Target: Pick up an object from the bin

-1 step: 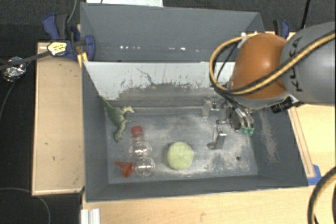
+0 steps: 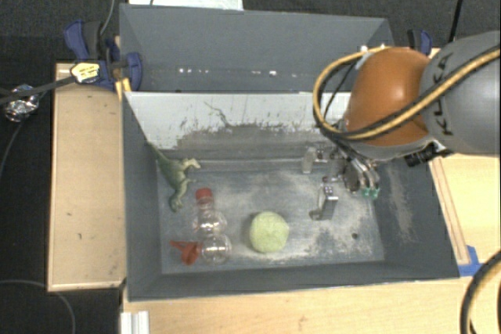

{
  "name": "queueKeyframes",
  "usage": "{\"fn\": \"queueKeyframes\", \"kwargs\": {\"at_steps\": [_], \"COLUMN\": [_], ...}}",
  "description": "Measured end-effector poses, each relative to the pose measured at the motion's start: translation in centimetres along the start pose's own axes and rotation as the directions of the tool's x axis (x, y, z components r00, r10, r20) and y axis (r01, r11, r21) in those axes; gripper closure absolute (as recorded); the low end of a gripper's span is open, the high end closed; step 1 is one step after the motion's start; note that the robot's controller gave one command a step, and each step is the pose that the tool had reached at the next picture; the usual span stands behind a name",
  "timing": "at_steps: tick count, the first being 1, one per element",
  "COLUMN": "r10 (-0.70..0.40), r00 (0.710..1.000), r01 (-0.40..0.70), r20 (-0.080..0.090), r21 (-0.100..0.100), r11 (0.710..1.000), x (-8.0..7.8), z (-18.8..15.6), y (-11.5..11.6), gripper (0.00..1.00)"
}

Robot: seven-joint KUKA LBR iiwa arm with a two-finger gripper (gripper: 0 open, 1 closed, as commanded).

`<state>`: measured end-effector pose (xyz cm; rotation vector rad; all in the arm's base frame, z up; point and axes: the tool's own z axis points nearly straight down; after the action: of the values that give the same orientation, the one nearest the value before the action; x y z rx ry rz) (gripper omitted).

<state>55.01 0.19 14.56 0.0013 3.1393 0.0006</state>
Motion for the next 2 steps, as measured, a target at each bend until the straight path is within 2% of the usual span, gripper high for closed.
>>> {"fn": "queueKeyframes", "kwargs": {"at_steps": [1, 2], "r10": [-0.027, -0.010], "r00": [1.000, 1.000], "r01": [0.027, 0.010], "r20": [0.009, -0.007], "r21": [0.001, 0.002], "r11": [1.000, 1.000], "x": [2.7, 4.1], "z": [3.3, 6.2], "y": [1.1, 5.1], "gripper": [0.00, 0.00]}}
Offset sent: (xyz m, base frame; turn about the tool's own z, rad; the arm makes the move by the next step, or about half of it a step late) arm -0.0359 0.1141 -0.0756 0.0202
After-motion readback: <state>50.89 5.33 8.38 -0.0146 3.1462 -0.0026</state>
